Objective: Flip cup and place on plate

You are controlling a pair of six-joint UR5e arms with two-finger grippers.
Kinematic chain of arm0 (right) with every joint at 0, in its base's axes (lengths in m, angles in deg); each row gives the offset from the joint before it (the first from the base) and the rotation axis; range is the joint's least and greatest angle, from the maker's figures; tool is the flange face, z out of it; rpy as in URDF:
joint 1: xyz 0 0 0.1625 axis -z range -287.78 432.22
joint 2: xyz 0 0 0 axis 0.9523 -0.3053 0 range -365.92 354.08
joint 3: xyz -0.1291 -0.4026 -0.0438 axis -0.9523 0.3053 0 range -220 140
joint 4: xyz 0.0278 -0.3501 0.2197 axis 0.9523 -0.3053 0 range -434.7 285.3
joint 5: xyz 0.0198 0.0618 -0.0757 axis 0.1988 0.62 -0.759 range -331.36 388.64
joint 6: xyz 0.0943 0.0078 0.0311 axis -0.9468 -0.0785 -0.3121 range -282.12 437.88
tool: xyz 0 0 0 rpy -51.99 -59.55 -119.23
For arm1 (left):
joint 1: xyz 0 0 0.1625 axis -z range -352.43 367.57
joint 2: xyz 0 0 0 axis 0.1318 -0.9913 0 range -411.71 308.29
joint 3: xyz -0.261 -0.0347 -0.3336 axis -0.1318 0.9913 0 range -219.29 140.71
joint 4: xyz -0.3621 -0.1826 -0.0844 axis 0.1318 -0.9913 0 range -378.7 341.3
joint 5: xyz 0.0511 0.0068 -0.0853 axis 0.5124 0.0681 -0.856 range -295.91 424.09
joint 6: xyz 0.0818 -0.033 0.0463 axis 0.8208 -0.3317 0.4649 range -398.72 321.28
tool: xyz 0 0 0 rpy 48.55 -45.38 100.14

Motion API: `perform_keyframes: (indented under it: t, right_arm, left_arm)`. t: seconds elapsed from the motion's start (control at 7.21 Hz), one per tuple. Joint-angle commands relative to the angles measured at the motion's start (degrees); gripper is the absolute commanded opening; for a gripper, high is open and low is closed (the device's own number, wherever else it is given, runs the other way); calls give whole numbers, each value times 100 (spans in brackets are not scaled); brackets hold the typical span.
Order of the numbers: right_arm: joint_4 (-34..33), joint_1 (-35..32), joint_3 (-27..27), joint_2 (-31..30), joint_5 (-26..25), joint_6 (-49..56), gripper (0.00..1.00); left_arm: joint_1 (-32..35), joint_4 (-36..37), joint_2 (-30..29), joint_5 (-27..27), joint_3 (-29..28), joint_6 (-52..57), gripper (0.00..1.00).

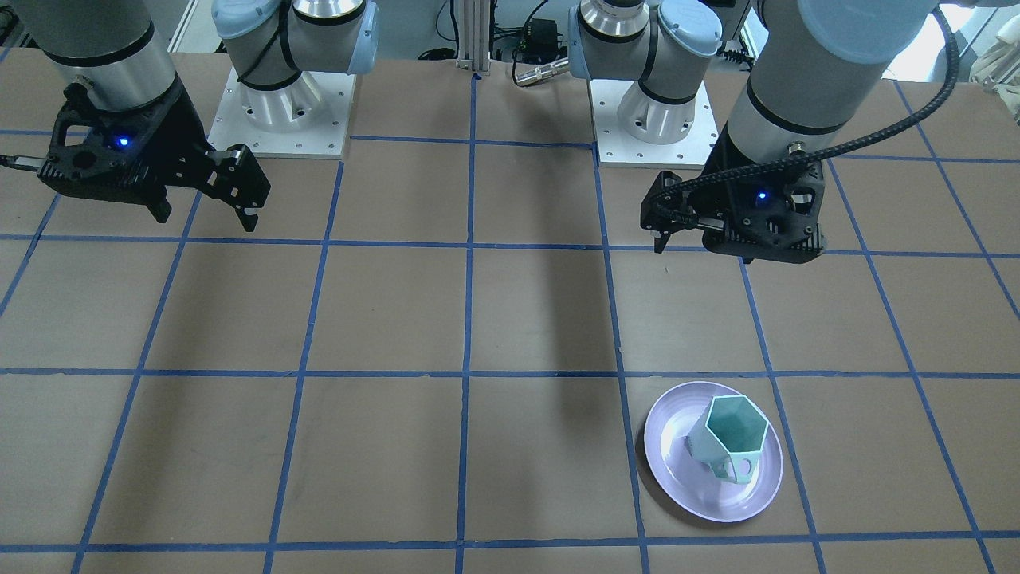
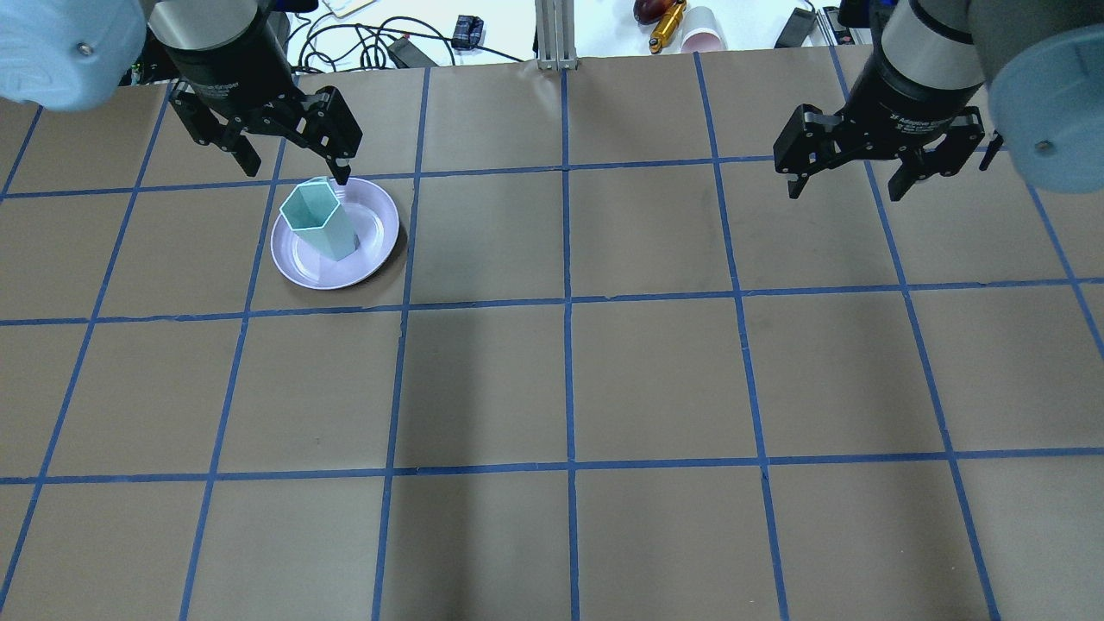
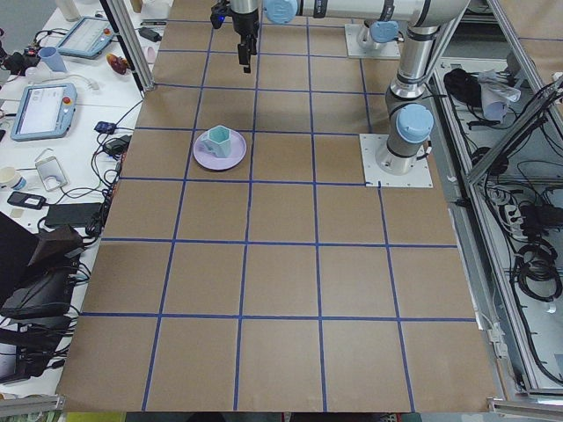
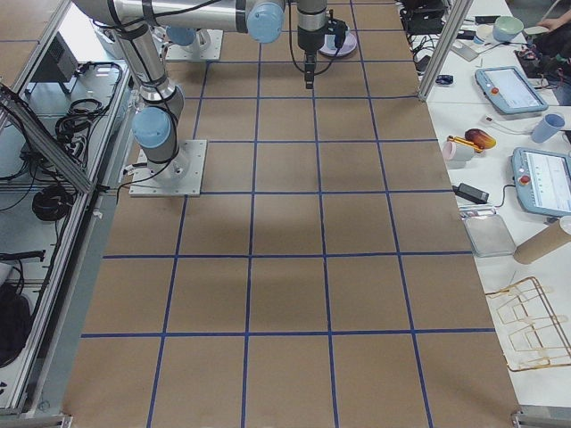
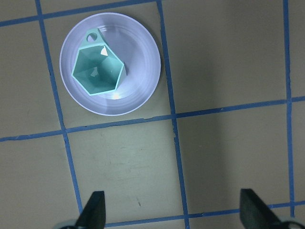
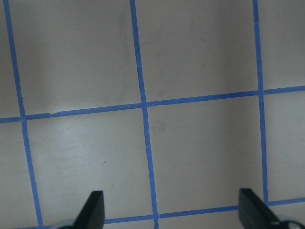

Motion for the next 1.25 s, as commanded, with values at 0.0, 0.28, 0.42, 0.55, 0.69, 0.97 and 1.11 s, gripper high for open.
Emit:
perform_keyframes:
  t: [0.0,0.28,0.42,0.55,0.69,0.97,1.11]
  right_arm:
    - [0,0,0,-8,0,0,100]
    - [0,0,0,1,0,0,100]
    - [0,0,9,1,0,0,100]
    - [0,0,0,1,0,0,100]
    - [0,0,9,1,0,0,100]
    - [0,0,0,1,0,0,100]
    - [0,0,0,1,0,0,100]
  left_arm:
    - [1,53,251,-10,230,-64,96]
    - [-16,194,445,-10,319,-82,100]
    - [-25,256,533,-36,406,-91,100]
    - [-208,378,638,-324,459,-369,100]
    - [-375,370,709,-413,503,-381,100]
    - [-447,362,683,-379,451,-398,100]
    - [-438,353,657,-370,425,-451,100]
